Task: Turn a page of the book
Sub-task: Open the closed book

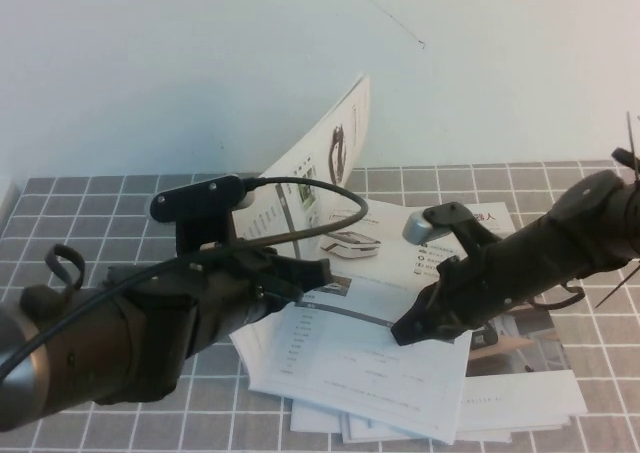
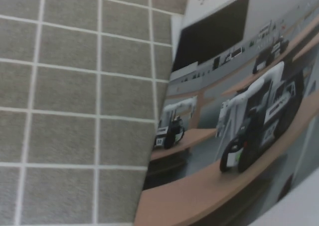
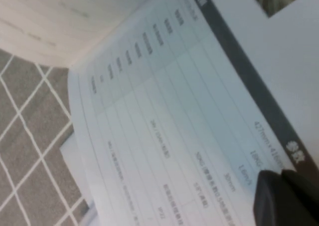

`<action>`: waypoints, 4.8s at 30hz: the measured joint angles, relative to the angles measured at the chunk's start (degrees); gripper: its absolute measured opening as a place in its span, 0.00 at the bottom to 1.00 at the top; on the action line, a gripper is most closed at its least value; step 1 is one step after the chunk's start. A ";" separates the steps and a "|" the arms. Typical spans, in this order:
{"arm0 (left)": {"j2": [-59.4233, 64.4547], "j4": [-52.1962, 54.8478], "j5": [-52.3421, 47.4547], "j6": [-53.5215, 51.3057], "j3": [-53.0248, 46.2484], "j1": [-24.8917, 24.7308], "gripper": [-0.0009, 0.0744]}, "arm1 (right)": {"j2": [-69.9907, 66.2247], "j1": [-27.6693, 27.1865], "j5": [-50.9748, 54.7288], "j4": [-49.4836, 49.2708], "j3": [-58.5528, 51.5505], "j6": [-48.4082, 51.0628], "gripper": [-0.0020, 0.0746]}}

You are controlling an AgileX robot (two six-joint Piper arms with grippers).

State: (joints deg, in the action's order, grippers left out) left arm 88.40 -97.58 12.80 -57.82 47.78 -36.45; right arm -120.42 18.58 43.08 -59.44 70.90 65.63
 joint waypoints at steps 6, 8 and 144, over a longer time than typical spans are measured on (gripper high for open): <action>0.00 0.00 -0.70 -0.12 0.00 1.99 0.01 | -1.25 1.09 0.27 2.37 0.88 -3.14 0.03; 0.00 0.00 -0.85 -0.12 0.00 2.12 0.01 | -1.13 1.21 0.45 5.50 1.24 -6.22 0.03; 16.39 -1.24 -32.75 -9.77 0.28 8.22 0.01 | 4.75 -14.98 15.62 39.93 12.31 -33.93 0.02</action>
State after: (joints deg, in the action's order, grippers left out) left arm 104.80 -98.82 -19.96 -67.58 48.06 -28.23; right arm -115.66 3.60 58.69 -19.51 83.21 31.70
